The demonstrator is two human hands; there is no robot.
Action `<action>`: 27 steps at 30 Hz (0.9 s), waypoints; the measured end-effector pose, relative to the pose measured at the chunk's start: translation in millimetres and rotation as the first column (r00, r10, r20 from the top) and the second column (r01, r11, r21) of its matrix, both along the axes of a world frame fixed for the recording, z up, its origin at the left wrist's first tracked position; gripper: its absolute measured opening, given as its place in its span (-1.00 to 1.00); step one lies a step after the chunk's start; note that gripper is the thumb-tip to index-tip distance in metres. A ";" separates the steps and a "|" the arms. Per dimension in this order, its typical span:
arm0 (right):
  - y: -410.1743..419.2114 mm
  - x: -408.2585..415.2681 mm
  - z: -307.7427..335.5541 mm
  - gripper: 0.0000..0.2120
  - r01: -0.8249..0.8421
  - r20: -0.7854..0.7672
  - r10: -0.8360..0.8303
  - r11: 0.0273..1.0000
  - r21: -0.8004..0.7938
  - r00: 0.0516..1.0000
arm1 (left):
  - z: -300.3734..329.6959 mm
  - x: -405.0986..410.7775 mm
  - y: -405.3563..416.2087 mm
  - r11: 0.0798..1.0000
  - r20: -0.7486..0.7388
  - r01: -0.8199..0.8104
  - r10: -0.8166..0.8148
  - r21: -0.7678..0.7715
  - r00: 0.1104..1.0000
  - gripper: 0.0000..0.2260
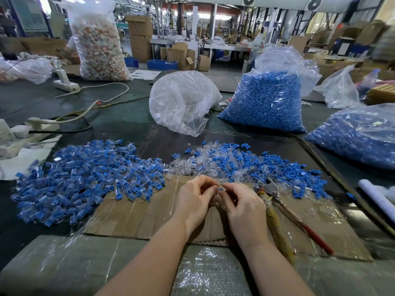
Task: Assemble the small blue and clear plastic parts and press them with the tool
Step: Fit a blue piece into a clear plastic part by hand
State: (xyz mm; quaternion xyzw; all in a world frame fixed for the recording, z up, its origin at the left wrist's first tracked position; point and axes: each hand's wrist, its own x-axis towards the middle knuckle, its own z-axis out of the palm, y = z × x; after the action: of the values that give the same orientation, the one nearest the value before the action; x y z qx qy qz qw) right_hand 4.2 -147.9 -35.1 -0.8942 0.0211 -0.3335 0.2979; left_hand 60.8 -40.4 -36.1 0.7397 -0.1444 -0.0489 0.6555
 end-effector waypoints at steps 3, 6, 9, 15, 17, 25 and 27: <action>0.2 -0.1 0.3 -0.82 -0.013 -0.002 0.013 1.000 0.000 1.000 | -1.5 1.4 0.4 1.000 -0.012 -0.010 0.010 -0.029 1.000 -0.84; -0.5 -0.2 0.5 -0.78 -0.034 -0.008 0.034 0.999 0.005 0.999 | -2.4 2.2 0.1 0.999 -0.023 -0.002 0.001 -0.048 1.000 -0.85; -1.5 -0.1 0.4 -0.77 -0.050 -0.020 0.050 0.999 0.011 0.999 | -2.6 2.1 0.0 0.998 -0.028 0.013 -0.015 -0.062 1.000 -0.84; -0.9 1.0 -0.3 -0.87 -0.046 -0.010 0.046 0.999 0.004 0.999 | -1.2 1.9 2.1 1.000 0.017 0.011 -0.011 -0.002 1.000 -0.87; 0.1 1.1 -0.3 -0.94 -0.027 -0.004 0.027 1.000 0.000 1.000 | -0.3 1.7 2.5 1.000 0.036 0.000 -0.001 0.031 0.999 -0.88; -0.2 0.7 -1.0 -0.94 0.015 -0.024 -0.016 1.000 -0.004 1.000 | 2.9 -0.2 3.9 0.994 0.085 -0.007 -0.002 0.105 0.996 -0.91; -0.4 0.1 -0.7 -0.93 0.023 -0.025 -0.023 1.000 0.000 0.999 | 4.3 -0.5 4.0 0.995 0.084 -0.002 -0.007 0.104 0.996 -0.91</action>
State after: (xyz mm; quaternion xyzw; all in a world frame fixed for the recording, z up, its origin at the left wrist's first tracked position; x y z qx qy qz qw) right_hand 4.3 -148.2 -35.8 -0.8979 0.0352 -0.3257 0.2940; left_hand 60.3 -36.4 -31.7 0.7741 -0.1700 -0.0260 0.6093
